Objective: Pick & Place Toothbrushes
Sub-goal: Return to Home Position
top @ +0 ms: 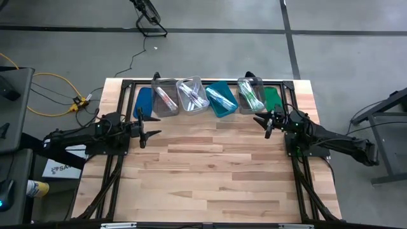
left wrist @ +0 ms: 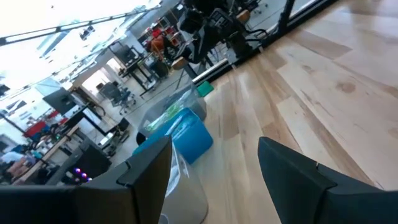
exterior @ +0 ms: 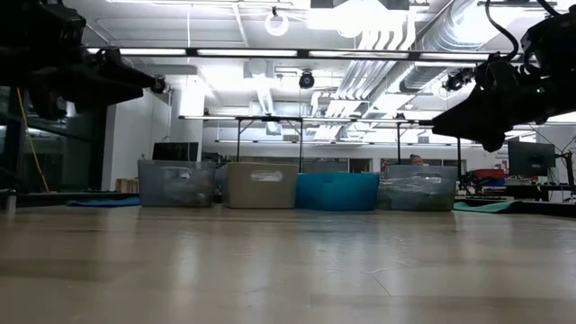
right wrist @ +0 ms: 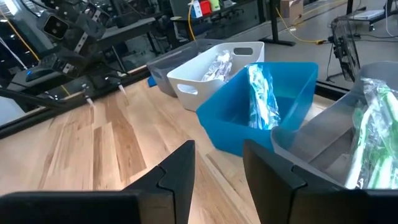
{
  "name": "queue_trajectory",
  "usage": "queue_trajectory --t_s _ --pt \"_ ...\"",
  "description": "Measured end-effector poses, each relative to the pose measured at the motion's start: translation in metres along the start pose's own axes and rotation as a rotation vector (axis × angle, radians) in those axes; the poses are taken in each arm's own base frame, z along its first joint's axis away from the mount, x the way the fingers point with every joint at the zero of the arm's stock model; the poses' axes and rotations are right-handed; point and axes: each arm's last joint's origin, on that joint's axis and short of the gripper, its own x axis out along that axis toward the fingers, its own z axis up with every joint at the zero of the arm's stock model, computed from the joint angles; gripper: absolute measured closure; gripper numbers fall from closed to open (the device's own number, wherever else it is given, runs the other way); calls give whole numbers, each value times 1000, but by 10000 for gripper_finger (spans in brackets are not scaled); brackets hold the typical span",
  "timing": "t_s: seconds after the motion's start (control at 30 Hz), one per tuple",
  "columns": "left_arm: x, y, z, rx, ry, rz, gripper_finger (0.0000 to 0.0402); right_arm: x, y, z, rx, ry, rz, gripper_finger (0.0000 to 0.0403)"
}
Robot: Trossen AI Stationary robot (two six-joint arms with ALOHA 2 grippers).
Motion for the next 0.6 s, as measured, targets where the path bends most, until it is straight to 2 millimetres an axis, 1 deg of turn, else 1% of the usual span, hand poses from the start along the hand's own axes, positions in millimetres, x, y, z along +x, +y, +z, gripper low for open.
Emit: queue_trajectory --t_s 0.1,0.27,0.53,0.6 --pt "0 0 -1 -38 13 23 169 0 0 0 2 1 -1 275" --pt "4 -5 -11 -56 15 81 169 0 0 -1 -3 6 -4 275" --pt "5 -3 -11 -46 26 127 169 1 0 -1 -5 11 -7 275" --pt "5 -4 -12 -46 35 113 169 1 0 -1 -5 11 -7 275"
